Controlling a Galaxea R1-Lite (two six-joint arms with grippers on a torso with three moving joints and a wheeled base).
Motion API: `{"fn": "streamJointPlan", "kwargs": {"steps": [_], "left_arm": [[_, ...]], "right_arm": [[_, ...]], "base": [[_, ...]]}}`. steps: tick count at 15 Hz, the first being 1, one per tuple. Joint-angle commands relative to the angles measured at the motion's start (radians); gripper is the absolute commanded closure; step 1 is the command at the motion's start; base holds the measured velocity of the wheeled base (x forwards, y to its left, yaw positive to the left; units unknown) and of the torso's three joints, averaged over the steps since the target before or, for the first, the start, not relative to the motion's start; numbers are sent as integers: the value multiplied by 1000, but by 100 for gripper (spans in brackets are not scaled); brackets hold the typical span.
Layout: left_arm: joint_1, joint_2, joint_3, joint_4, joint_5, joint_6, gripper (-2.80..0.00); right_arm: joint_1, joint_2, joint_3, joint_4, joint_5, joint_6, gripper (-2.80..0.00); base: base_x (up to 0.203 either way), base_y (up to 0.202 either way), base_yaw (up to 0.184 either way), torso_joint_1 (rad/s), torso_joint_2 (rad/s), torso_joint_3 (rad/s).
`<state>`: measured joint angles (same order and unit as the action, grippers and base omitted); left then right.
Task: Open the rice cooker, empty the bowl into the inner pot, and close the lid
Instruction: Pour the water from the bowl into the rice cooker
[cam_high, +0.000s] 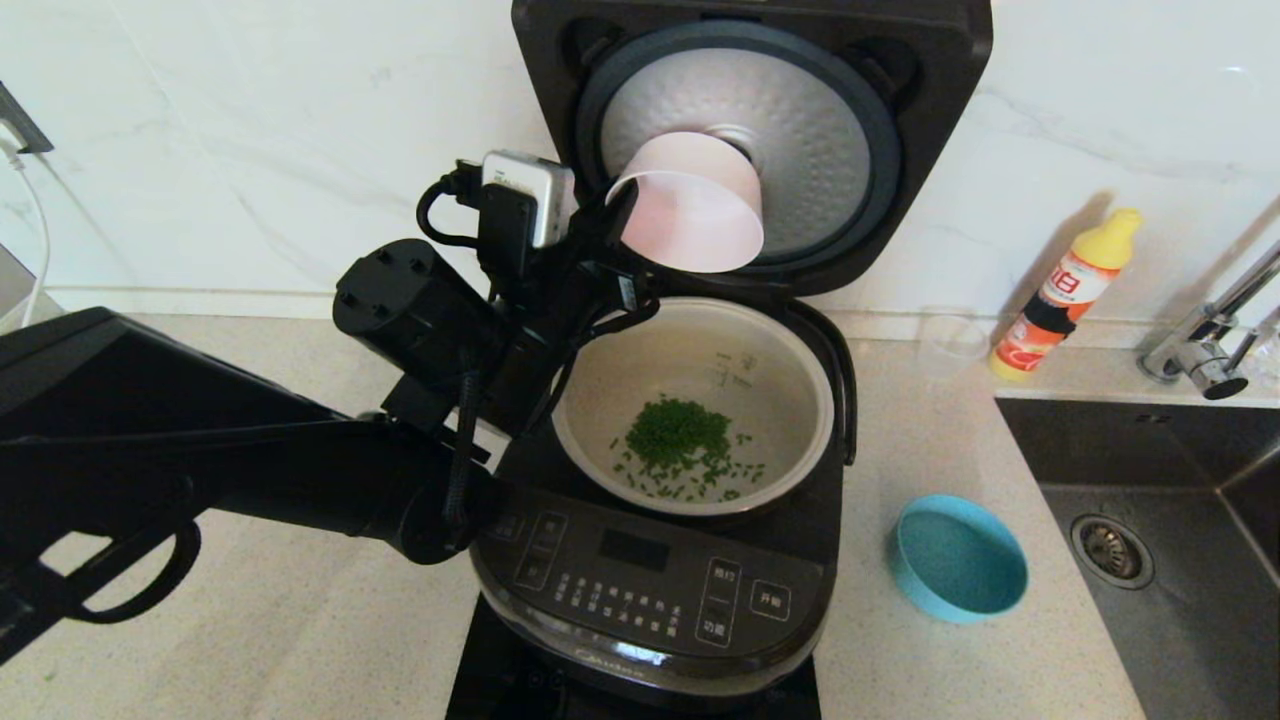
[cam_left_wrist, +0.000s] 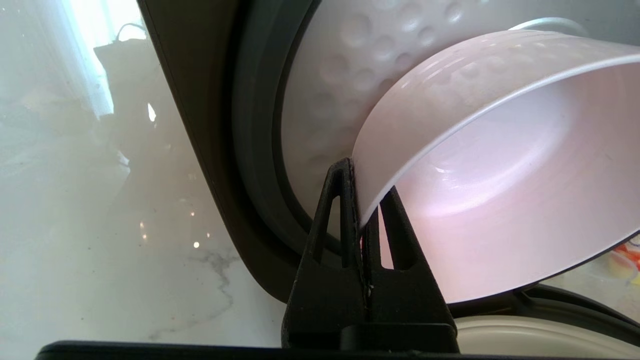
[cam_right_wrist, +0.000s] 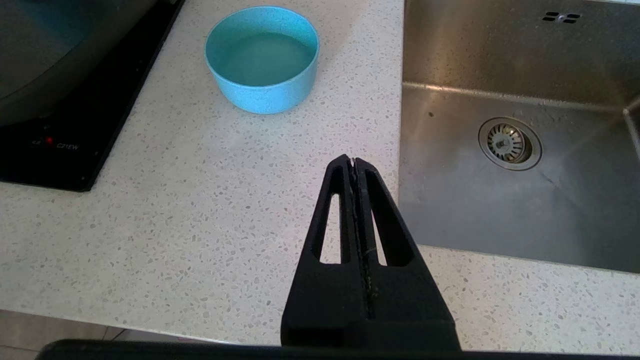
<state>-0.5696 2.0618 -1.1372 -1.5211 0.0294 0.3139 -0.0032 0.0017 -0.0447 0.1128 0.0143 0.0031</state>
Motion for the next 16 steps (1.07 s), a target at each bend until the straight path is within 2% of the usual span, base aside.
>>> {"fn": "streamJointPlan", "kwargs": {"steps": [1, 4, 6, 10, 13, 15, 16], "left_arm": [[0, -10, 1, -9, 0, -10, 0], [0, -106, 34, 4, 2, -16, 0], [0, -209, 78, 105, 4, -21, 0], [0, -413, 195, 443, 17, -104, 0], [6, -567, 220, 765, 60, -190, 0], [40, -677, 207, 982, 89, -256, 0], [83, -723, 190, 1126, 99, -276, 0]], "right_arm": [[0, 0, 0, 1, 0, 0, 0], [0, 0, 0, 1, 1, 0, 0], [0, 0, 0, 1, 1, 0, 0], [0, 0, 0, 1, 1, 0, 0], [0, 0, 0, 1, 0, 0, 0], [0, 0, 0, 1, 1, 0, 0], [0, 0, 0, 1, 0, 0, 0]], "base": [[0, 0, 0, 0, 0, 0], [0, 0, 0, 0, 0, 0], [0, 0, 0, 0, 0, 0], [0, 0, 0, 0, 0, 0], [0, 0, 0, 0, 0, 0], [0, 0, 0, 0, 0, 0], [0, 0, 0, 0, 0, 0]]}}
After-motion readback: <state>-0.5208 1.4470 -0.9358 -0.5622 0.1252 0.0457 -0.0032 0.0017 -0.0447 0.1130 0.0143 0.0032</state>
